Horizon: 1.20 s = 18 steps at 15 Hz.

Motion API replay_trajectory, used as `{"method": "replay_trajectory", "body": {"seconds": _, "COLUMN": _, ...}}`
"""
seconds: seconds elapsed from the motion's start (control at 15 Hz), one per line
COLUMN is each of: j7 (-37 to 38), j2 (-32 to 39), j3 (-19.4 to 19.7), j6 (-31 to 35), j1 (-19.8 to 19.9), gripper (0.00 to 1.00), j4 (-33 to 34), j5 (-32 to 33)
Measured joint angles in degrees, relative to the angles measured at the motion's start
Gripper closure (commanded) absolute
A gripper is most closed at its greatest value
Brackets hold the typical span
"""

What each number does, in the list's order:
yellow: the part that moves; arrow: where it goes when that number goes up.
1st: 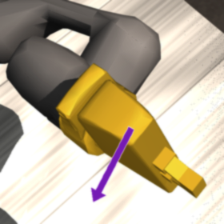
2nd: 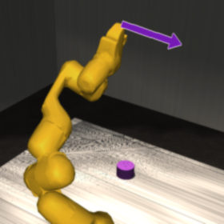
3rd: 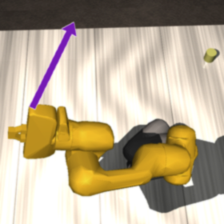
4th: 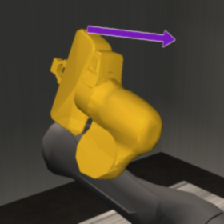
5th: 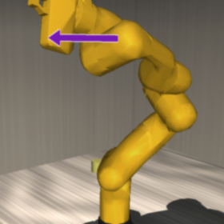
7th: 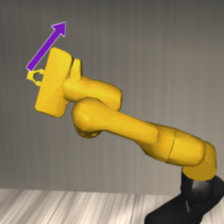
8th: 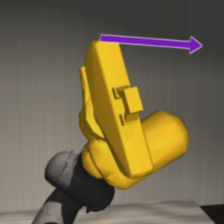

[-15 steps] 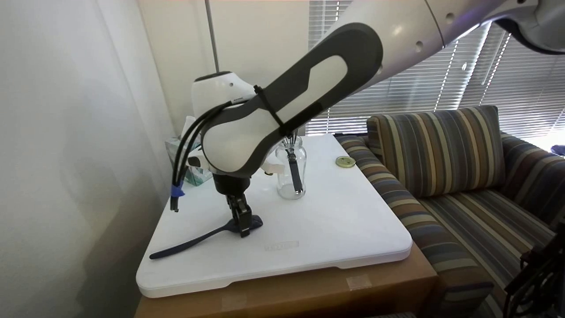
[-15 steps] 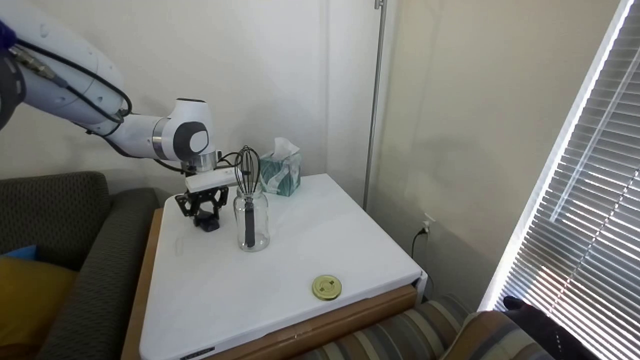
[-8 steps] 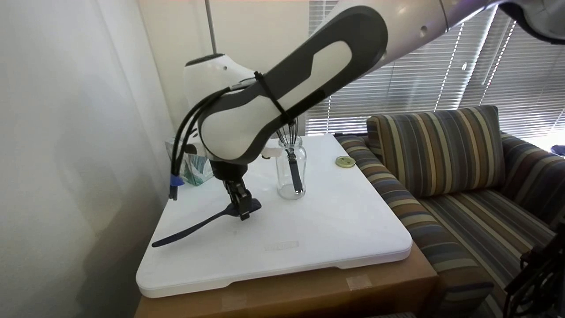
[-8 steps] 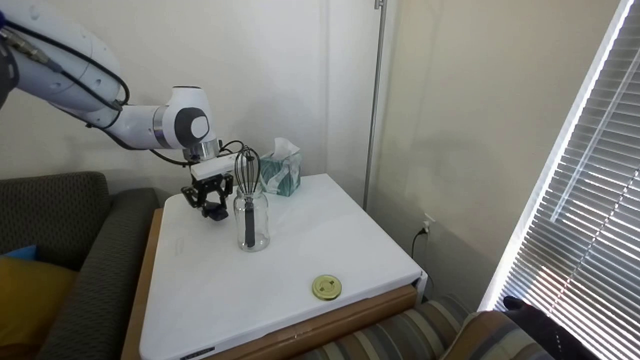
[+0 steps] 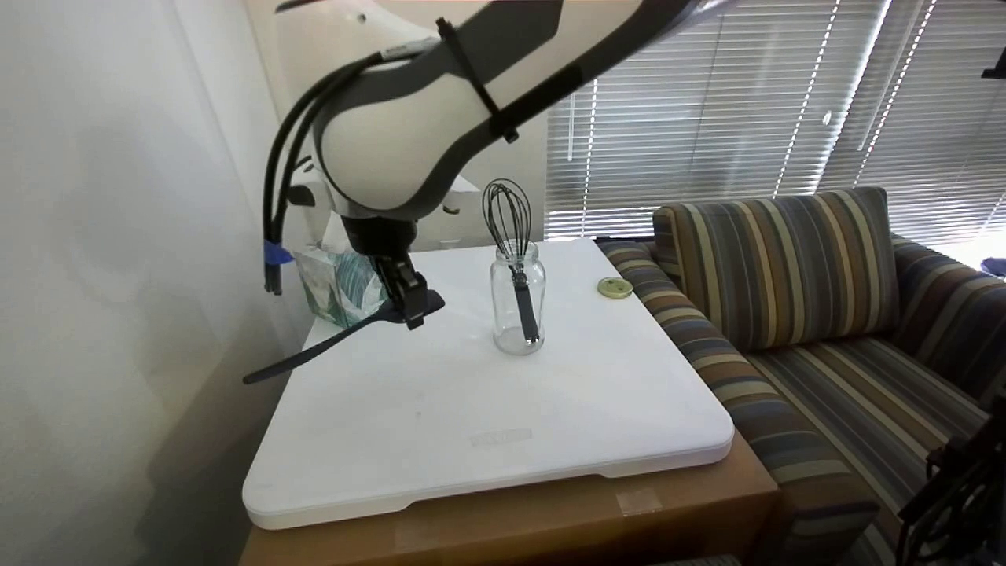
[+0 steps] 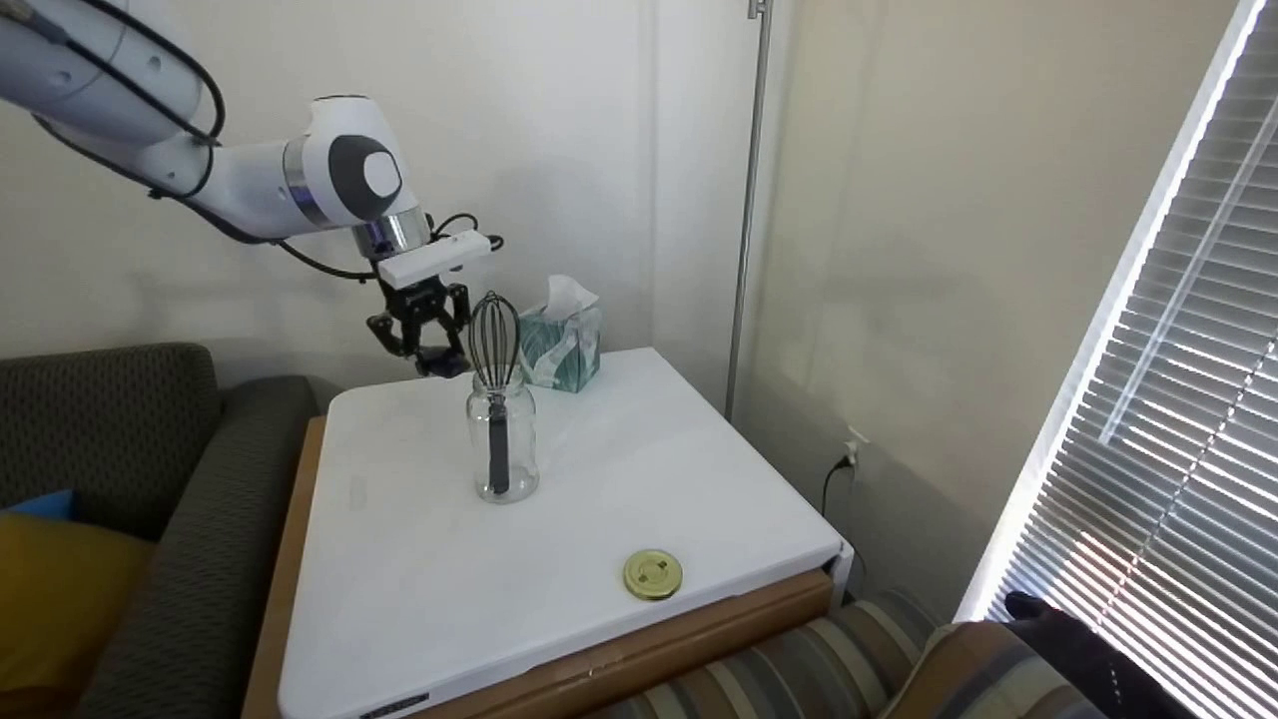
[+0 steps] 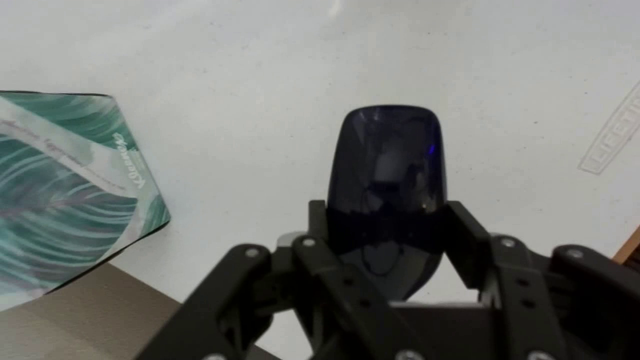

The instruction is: Put the dishing spoon in the glass cup

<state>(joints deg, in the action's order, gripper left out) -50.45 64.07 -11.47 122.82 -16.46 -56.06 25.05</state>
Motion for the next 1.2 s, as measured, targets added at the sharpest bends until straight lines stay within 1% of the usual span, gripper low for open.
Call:
{"method": "replay_trajectory", "body": {"seconds": 0.33, "j7": 0.22, "j2": -4.65, "j3": 2.57, "j6": -3.81, "j1": -2.77, "gripper": 0.67, "j4": 1.68, "j5": 5.38}}
{"method": "replay_trajectory", "body": {"seconds": 0.8, "j7": 0.65, "j2": -9.63, "j3": 8.08, "j6": -12.8, "j1": -7.86, "gripper": 0.67, "j4": 6.68, "j5": 13.89}}
{"method": "replay_trajectory", "body": {"seconds": 1.0, "j7": 0.78, "j2": -10.5, "j3": 10.55, "j6": -16.38, "j1": -9.0, "gripper": 0.67, "j4": 9.15, "j5": 16.62}}
{"method": "replay_trajectory", "body": {"seconds": 1.2, "j7": 1.07, "j2": -11.53, "j3": 12.77, "j6": -20.31, "j1": -9.23, "gripper": 0.67, "j4": 10.86, "j5": 18.3}}
